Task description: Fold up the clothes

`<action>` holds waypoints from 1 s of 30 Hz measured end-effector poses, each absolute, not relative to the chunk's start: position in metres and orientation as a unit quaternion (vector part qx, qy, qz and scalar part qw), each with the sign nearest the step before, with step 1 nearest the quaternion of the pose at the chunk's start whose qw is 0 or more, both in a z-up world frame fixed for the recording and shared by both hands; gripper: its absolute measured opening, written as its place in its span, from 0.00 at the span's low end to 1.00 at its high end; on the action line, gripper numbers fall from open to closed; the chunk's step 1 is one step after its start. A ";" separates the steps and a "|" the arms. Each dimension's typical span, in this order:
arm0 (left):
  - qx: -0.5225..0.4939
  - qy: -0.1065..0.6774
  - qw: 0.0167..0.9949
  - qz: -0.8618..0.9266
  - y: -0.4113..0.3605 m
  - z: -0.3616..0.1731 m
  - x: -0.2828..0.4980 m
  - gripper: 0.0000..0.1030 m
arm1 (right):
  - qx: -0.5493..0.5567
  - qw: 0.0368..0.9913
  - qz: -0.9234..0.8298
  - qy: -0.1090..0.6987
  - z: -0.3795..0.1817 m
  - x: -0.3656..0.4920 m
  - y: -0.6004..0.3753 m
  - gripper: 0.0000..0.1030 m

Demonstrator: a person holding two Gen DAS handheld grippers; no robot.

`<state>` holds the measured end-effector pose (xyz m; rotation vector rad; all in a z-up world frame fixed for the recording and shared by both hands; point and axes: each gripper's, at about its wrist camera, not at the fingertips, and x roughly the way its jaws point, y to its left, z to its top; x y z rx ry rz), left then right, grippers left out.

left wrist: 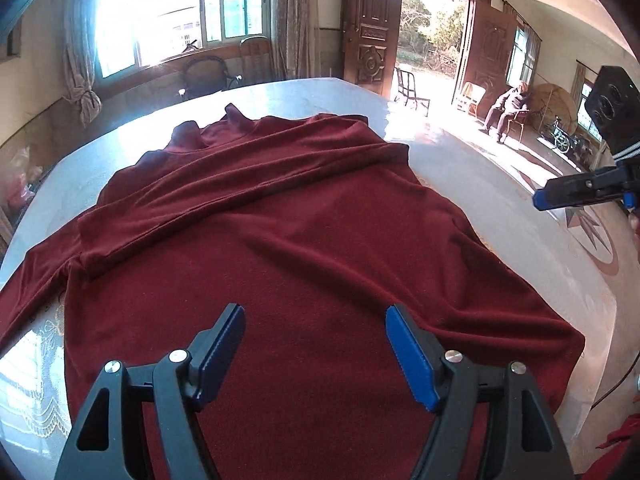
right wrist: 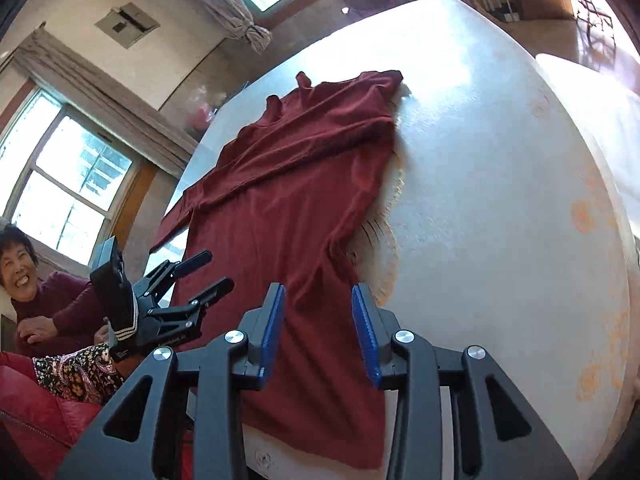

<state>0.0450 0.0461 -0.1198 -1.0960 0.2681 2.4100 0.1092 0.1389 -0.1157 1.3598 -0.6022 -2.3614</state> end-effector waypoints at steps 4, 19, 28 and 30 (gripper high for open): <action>-0.413 0.087 0.190 0.886 0.016 -0.133 0.039 0.73 | 0.523 0.203 -0.817 -0.134 -0.144 0.047 0.072 0.37; -0.436 0.071 0.132 0.887 -0.059 -0.158 0.040 0.73 | 0.517 0.111 -0.842 -0.105 -0.145 0.093 0.122 0.34; -0.443 0.071 0.127 0.885 -0.078 -0.158 0.031 0.74 | 0.576 0.103 -0.808 -0.070 -0.168 0.102 0.093 0.36; -0.444 0.071 0.126 0.884 -0.083 -0.158 0.028 0.74 | 0.551 0.109 -0.824 -0.082 -0.150 0.087 0.091 0.37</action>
